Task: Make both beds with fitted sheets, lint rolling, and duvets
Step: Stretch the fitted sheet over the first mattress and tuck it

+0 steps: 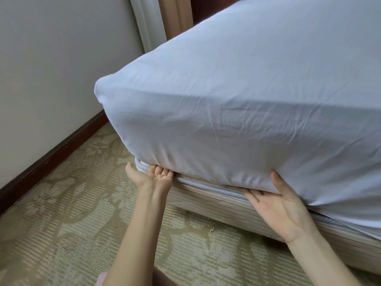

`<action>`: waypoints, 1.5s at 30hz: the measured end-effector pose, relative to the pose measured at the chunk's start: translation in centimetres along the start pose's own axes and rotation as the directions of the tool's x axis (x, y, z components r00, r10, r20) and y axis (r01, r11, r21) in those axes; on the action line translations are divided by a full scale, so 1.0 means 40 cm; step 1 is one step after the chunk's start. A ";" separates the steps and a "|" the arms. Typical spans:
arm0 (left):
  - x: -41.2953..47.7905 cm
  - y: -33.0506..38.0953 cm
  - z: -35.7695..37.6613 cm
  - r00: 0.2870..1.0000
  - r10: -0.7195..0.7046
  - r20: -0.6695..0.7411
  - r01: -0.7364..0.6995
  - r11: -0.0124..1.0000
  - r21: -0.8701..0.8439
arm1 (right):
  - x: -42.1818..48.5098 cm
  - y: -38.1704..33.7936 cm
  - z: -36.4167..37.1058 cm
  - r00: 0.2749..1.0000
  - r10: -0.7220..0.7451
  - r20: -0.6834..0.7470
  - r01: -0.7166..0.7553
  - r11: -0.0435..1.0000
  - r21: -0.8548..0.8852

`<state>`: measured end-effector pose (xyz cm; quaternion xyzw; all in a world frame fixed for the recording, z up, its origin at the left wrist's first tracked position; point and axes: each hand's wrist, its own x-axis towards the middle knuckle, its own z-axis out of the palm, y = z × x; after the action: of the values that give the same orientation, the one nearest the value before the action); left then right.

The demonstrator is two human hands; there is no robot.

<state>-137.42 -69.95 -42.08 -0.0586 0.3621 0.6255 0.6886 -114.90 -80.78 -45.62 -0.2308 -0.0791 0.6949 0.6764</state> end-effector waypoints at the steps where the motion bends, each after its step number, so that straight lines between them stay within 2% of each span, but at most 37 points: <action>1: 0.004 0.010 -0.005 0.999 -0.032 0.014 0.032 0.999 -0.032 | 0.006 0.006 0.005 1.000 -0.029 0.006 0.029 0.999 0.035; 5: 0.009 0.027 -0.006 0.997 -0.068 0.023 0.070 0.994 -0.081 | 0.029 0.024 0.020 0.994 -0.078 0.076 0.070 0.993 0.094; 9: -0.021 -0.020 0.004 0.999 -0.036 -0.019 0.036 0.999 -0.011 | 0.016 0.013 0.023 0.998 0.028 0.051 -0.028 1.000 -0.011; 12: -0.079 -0.095 0.018 0.986 -0.156 -0.067 0.160 0.985 0.068 | -0.023 -0.014 0.032 0.973 0.186 -0.137 -0.218 0.938 -0.270; 15: -0.152 -0.209 0.026 0.939 -0.324 -0.116 0.340 0.922 0.183 | -0.084 -0.045 0.042 0.904 0.252 -0.345 -0.416 0.706 -0.573; 17: -0.187 -0.281 0.039 0.927 -0.350 -0.135 0.374 0.891 0.256 | -0.123 -0.069 0.042 0.881 0.210 -0.423 -0.453 0.630 -0.631; 20: -0.242 -0.368 0.056 0.903 -0.410 -0.131 0.430 0.851 0.301 | -0.178 -0.111 0.032 0.842 0.092 -0.532 -0.444 0.679 -0.585; 24: -0.311 -0.465 0.045 0.820 -0.566 -0.082 0.550 0.739 0.389 | -0.258 -0.182 -0.021 0.687 -0.108 -0.719 -0.339 0.828 -0.448; 27: -0.308 -0.512 0.056 0.796 -0.600 -0.083 0.569 0.694 0.441 | -0.340 -0.241 -0.053 0.543 -0.200 -0.816 -0.232 0.898 -0.374; 29: -0.311 -0.539 0.061 0.770 -0.631 -0.094 0.592 0.651 0.476 | -0.388 -0.282 -0.064 0.448 -0.253 -0.857 -0.138 0.928 -0.346; 31: -0.329 -0.565 0.053 0.710 -0.700 -0.070 0.626 0.583 0.518 | -0.415 -0.322 -0.071 0.352 -0.308 -0.884 -0.043 0.938 -0.343; 33: -0.355 -0.581 0.041 0.651 -0.758 -0.049 0.658 0.531 0.535 | -0.422 -0.353 -0.082 0.293 -0.370 -0.881 -0.002 0.922 -0.388; 35: -0.371 -0.586 0.041 0.632 -0.774 -0.037 0.654 0.507 0.562 | -0.423 -0.369 -0.096 0.290 -0.396 -0.871 -0.003 0.910 -0.414; 38: -0.385 -0.612 0.049 0.648 -0.762 -0.004 0.609 0.514 0.604 | -0.438 -0.387 -0.132 0.304 -0.391 -0.869 -0.010 0.911 -0.413; 39: -0.399 -0.624 0.049 0.624 -0.782 0.005 0.600 0.483 0.638 | -0.451 -0.390 -0.146 0.305 -0.391 -0.869 -0.010 0.911 -0.413; 42: -0.450 -0.661 0.049 0.489 -0.871 0.045 0.601 0.374 0.707 | -0.489 -0.424 -0.197 0.310 -0.459 -0.832 -0.012 0.874 -0.486; 43: -0.458 -0.675 0.050 0.489 -0.870 0.062 0.581 0.378 0.721 | -0.499 -0.445 -0.213 0.323 -0.494 -0.807 -0.002 0.853 -0.522; 45: -0.465 -0.705 0.051 0.557 -0.827 0.077 0.516 0.417 0.748 | -0.509 -0.487 -0.242 0.378 -0.522 -0.765 -0.008 0.824 -0.567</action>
<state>-110.21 -90.04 -40.45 0.1813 0.3321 0.1102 0.9191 -93.61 -101.22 -41.57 -0.7090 0.0883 0.2977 0.6332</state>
